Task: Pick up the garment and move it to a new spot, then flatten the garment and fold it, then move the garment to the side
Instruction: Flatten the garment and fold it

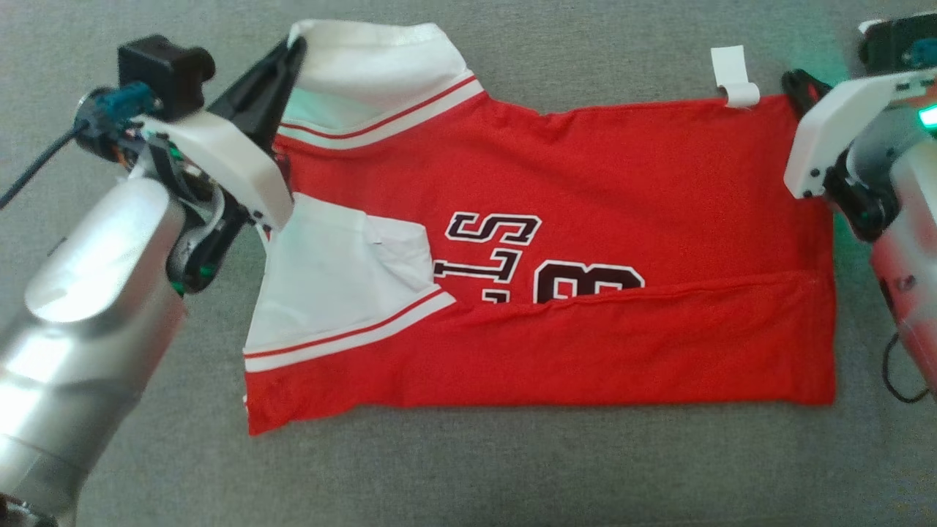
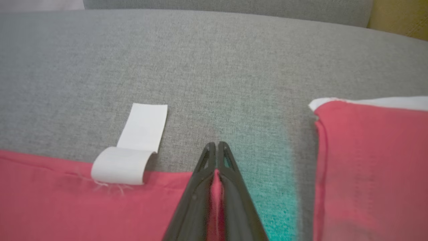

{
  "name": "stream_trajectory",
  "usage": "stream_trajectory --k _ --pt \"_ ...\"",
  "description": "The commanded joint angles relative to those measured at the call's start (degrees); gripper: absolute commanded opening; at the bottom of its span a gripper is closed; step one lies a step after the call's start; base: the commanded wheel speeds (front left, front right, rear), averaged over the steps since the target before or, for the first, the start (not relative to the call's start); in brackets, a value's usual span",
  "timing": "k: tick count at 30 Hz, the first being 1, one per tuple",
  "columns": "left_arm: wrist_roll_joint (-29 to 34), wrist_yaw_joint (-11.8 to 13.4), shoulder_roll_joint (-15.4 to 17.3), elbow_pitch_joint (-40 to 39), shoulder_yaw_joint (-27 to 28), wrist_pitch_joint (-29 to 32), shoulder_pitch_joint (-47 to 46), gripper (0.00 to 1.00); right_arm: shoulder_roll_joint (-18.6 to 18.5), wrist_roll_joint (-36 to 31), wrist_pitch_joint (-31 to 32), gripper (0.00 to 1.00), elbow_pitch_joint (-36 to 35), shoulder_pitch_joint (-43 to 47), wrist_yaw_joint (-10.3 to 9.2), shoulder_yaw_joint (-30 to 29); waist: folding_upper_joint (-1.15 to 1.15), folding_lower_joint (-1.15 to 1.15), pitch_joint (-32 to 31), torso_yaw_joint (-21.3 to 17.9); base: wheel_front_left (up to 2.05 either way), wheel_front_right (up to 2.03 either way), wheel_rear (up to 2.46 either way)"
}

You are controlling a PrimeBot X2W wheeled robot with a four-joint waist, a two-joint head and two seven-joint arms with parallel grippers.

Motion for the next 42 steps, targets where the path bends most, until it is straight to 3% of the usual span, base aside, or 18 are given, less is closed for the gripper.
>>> stream_trajectory --k 1,15,23,30,38,42 --pt "0.37 0.53 2.80 -0.79 2.39 -0.18 -3.09 0.00 0.10 1.01 -0.65 0.00 -0.62 -0.44 0.36 0.38 0.00 -0.01 -0.03 -0.30 0.00 0.00 0.00" --pt "3.04 2.48 2.67 9.14 5.98 -7.75 -13.31 0.00 1.79 7.90 -10.45 0.00 -5.16 -9.29 0.36 0.03 0.00 -0.01 1.51 -4.13 0.00 0.00 0.00" --pt "4.47 1.16 0.29 17.64 6.21 -12.52 -20.49 0.00 3.16 8.23 -15.50 0.00 -2.45 -14.04 0.36 -0.08 0.00 -0.01 2.30 -4.33 0.00 0.00 0.00" --pt "4.42 -1.36 -1.46 21.06 3.35 -14.02 -18.48 0.00 2.49 10.36 -15.80 0.00 -1.26 -10.96 0.36 2.43 0.00 -0.01 0.07 -3.18 0.00 0.00 0.00" --pt "-0.56 -2.50 -0.24 16.44 -0.83 -12.49 -9.55 0.00 -1.60 15.83 -12.82 0.00 -4.11 -2.98 0.36 7.05 0.00 -0.01 -4.89 -1.68 0.00 0.00 0.00" --pt "-5.20 -2.54 3.94 8.61 -5.06 -7.82 -4.73 0.00 -4.35 18.77 -10.16 0.00 -6.62 1.26 0.36 9.61 0.00 -0.01 -7.52 -0.75 0.00 0.00 0.00"
